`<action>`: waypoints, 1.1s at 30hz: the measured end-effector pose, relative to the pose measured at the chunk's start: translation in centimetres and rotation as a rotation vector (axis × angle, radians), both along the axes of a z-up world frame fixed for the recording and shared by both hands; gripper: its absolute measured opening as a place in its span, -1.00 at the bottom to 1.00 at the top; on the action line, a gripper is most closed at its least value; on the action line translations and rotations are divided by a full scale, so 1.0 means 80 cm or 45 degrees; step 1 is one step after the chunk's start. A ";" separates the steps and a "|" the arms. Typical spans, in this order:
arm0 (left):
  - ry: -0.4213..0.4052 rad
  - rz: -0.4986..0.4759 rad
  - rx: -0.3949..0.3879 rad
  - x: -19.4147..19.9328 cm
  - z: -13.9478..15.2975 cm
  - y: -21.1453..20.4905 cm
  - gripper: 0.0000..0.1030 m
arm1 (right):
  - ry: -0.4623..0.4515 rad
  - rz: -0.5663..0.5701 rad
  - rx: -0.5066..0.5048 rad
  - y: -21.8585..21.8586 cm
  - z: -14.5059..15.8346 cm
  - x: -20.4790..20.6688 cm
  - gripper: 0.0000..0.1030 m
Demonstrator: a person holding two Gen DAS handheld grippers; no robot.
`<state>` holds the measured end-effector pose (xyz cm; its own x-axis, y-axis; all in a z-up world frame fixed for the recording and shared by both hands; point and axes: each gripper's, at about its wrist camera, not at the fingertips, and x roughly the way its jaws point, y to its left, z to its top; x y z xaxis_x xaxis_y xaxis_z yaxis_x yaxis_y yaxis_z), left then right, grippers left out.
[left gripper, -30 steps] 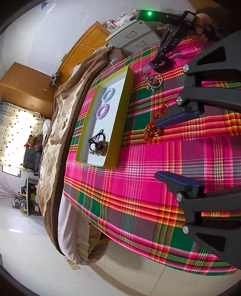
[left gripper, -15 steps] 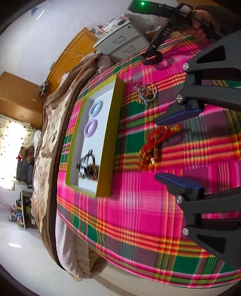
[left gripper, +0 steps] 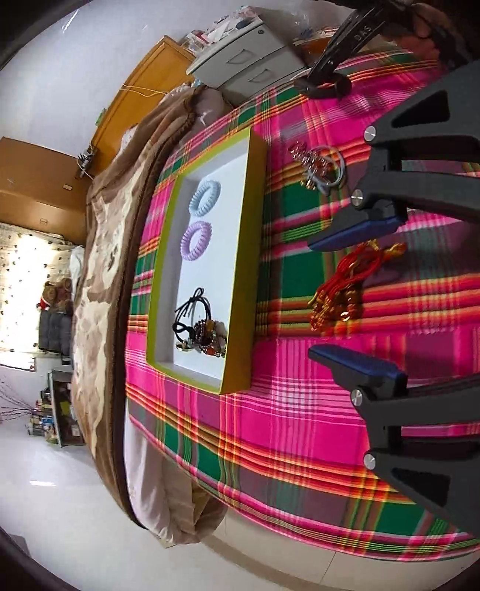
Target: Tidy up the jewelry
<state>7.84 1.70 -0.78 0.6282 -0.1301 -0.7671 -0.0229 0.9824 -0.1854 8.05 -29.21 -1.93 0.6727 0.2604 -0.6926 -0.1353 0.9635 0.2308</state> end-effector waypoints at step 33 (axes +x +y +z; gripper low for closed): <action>-0.023 -0.022 -0.157 0.006 0.016 0.030 -0.93 | -0.024 0.006 0.017 0.014 0.004 0.001 -0.88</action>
<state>8.34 4.08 0.46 0.6386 -0.2339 -0.7331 -0.0015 0.9523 -0.3051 8.09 -28.07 -1.58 0.6840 0.2728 -0.6765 -0.1445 0.9597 0.2410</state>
